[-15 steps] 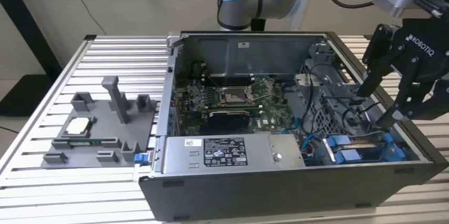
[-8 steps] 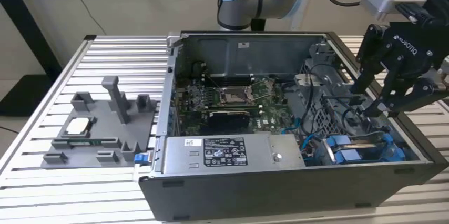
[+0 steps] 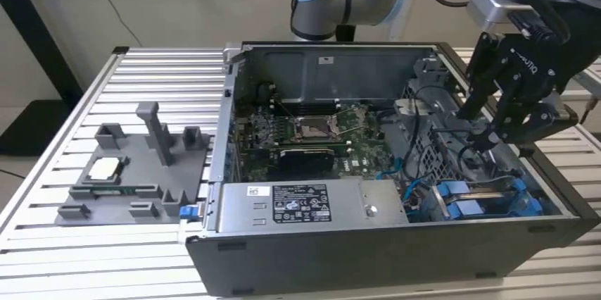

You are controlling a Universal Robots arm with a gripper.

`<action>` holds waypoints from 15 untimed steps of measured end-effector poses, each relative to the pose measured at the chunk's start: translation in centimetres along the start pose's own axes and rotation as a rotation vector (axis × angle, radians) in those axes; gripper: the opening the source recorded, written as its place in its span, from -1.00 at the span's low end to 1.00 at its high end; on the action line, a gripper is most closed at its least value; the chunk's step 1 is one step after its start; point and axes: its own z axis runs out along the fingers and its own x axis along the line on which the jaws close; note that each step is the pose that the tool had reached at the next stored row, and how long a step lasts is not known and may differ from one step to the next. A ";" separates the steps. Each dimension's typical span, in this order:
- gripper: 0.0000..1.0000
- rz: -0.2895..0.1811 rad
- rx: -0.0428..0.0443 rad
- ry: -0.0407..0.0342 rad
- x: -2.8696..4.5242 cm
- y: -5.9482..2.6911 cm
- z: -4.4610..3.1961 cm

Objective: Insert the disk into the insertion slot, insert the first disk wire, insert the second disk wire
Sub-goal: 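Insert the disk into the insertion slot, then insert the first disk wire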

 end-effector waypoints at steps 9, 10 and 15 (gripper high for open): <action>0.11 -0.002 -0.0011 -0.0279 0.50 -0.49 -0.45; 0.11 -0.003 -0.0013 -0.0362 0.65 -0.65 -0.58; 0.11 0.000 0.0008 0.0059 0.63 -0.12 -0.33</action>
